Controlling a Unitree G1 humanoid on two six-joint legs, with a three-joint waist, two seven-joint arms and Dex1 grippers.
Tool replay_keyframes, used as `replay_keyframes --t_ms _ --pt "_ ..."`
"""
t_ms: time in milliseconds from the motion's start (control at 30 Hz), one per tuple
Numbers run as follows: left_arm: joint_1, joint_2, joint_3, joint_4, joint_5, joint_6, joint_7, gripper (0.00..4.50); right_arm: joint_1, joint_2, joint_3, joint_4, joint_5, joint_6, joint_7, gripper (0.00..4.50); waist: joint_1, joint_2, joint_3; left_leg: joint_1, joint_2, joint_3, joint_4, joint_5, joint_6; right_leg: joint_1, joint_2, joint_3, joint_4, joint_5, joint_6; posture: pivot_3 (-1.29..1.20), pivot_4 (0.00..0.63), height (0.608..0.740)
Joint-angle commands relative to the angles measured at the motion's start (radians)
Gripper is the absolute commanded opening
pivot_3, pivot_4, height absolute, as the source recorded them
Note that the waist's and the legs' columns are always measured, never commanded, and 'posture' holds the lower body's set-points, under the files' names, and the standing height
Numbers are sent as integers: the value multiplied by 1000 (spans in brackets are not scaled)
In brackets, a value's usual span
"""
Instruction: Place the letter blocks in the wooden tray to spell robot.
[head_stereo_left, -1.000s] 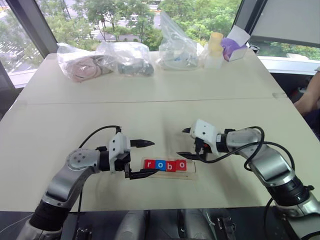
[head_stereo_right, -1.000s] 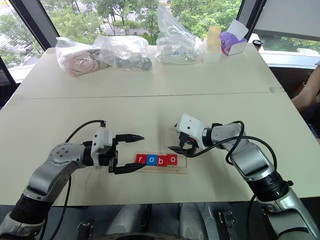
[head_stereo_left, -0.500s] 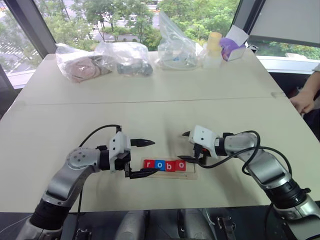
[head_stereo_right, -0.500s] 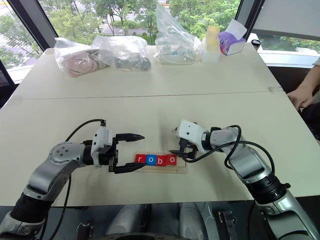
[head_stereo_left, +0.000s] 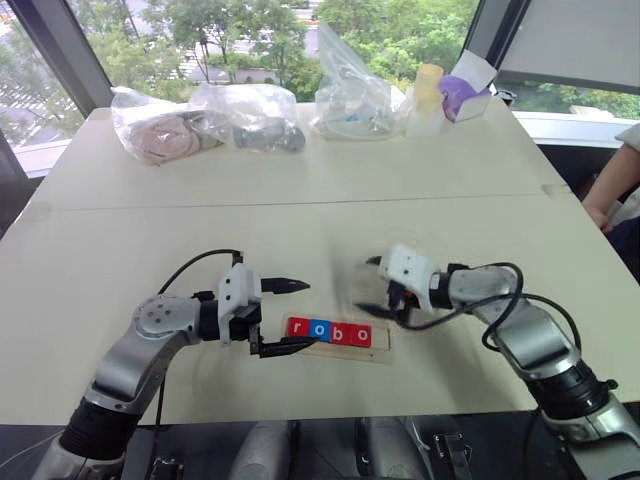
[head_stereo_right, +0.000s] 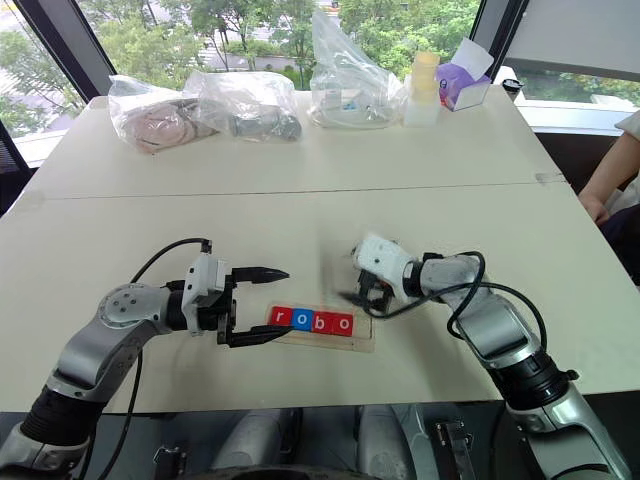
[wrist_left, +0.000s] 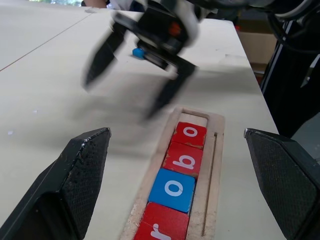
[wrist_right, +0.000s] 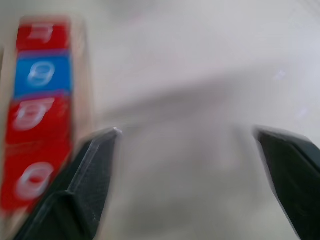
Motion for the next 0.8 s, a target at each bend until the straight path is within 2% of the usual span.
replay_keyframes --t_ms 33,133,267,400,800 --pt "5 1 7 -24 0 -11 0 4500 6 44 -189 -61 -3 221 -178 4427 5 0 0 0 0 0 0 0 0 0 0 0 0 0 0 0 150 740" --pt "9 -3 5 -26 1 -13 3 4500 39 68 -248 -134 0 392 -248 4427 4 0 0 -1 0 -2 -1 0 0 0 0 0 0 0 0 0 150 740" --pt "2 -16 -5 -11 6 -20 2 4500 110 171 -363 -318 -12 689 -380 4427 -1 1 -1 -1 0 -2 -3 0 0 -2 -1 1 1 0 0 0 150 740" --pt "-10 -29 -13 7 11 -25 -5 4500 106 235 -401 -401 -43 822 -476 4427 -6 2 -1 -1 0 0 -2 0 -1 -3 0 1 2 1 -1 0 150 740" --pt "-54 -56 -29 53 25 -39 -29 4500 96 341 -464 -341 -70 848 -622 4427 -7 2 -1 0 0 0 -1 1 -1 -2 1 0 2 1 -1 0 150 740"
